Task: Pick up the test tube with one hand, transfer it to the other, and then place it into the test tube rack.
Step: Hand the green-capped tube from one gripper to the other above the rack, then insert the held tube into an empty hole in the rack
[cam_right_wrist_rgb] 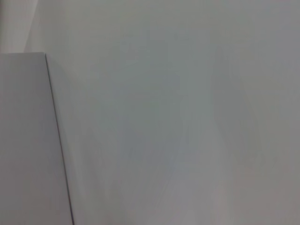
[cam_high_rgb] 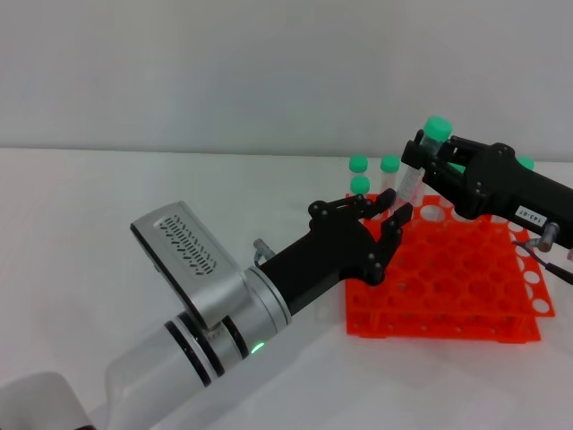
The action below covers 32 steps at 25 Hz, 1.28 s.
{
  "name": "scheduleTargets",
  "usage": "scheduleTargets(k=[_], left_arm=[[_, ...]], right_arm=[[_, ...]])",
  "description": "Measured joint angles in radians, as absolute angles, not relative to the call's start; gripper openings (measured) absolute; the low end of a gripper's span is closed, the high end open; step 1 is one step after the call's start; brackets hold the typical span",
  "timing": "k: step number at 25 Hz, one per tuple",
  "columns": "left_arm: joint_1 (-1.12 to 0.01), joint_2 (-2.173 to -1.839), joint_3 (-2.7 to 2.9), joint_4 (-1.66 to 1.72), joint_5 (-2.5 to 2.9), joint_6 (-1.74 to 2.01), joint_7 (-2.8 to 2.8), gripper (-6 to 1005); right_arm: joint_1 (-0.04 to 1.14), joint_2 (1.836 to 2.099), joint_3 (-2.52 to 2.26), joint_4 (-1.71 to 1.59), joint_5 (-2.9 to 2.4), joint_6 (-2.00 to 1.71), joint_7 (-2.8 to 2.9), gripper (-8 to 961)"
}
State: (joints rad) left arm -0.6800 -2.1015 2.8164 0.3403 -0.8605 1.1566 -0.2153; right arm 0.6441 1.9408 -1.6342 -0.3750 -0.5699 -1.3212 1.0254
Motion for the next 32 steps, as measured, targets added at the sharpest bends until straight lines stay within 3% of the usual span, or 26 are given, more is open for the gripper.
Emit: scheduleTargets(k=[8, 19, 20, 22, 27, 32], left_arm=[[-0.683, -2.105, 2.782, 0.364, -0.872, 1.093, -0.181, 249], [-0.643, -2.104, 2.778, 0.368, -0.889, 1.092, -0.164, 455], [-0.579, -2.102, 2.771, 0.369, -0.906, 1.142, -0.133, 474], [-0.523, -2.101, 2.752, 0.37, -0.927, 1.198, -0.098, 707], [-0.349, -2.097, 2.663, 0.371, -0.989, 1.359, -0.065, 861], [-0.232, -2.094, 2.613, 0.36, -1.084, 1.429, -0.07, 853]], right_arm=[[0.649, 1.937, -1.63, -0.376, -0.583, -1.321, 1.026, 214], [0.651, 1.947, -1.582, -0.389, -0.583, -1.295, 0.967, 220], [0.65, 1.95, -1.571, -0.389, -0.583, -1.288, 0.952, 221], [0.651, 1.956, -1.56, -0.392, -0.583, -1.266, 0.926, 223], [0.655, 1.975, -1.561, -0.421, -0.587, -1.171, 0.854, 229], [0.654, 2.011, -1.572, -0.449, -0.596, -1.042, 0.758, 236]])
